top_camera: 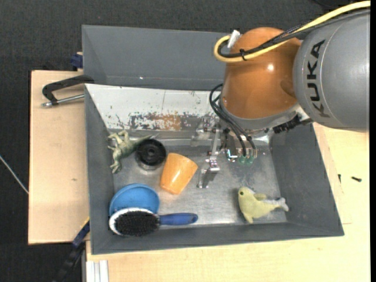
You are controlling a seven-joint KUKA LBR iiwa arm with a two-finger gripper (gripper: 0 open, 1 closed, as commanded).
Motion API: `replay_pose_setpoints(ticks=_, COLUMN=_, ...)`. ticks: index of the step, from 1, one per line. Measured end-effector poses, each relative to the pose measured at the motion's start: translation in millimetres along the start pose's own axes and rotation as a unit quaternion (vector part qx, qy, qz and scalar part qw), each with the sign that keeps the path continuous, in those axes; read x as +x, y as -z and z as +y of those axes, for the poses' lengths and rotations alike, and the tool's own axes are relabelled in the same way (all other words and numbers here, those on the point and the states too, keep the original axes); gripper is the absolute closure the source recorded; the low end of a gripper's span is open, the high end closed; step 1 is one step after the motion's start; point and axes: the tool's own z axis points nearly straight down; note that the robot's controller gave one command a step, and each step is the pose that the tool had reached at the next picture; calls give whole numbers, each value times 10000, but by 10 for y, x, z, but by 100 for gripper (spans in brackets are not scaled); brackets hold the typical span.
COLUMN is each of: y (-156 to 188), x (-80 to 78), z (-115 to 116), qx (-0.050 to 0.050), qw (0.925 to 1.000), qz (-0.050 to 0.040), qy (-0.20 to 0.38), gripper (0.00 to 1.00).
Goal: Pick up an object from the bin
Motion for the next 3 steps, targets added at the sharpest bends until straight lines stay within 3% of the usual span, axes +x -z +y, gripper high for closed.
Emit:
replay_pose_setpoints(ticks=1, y=-1241, x=-92, z=271, qx=1, qw=9998, qz=-1, qy=191, gripper=0)
replay_pose_setpoints(ticks=2, y=-1585, x=-106, z=117, qx=3, qw=9814, qz=-69, qy=1918, gripper=0)
replay_pose_setpoints(ticks=3, y=-1567, x=133, z=68, qx=3, qw=9722, qz=-169, qy=2337, gripper=0)
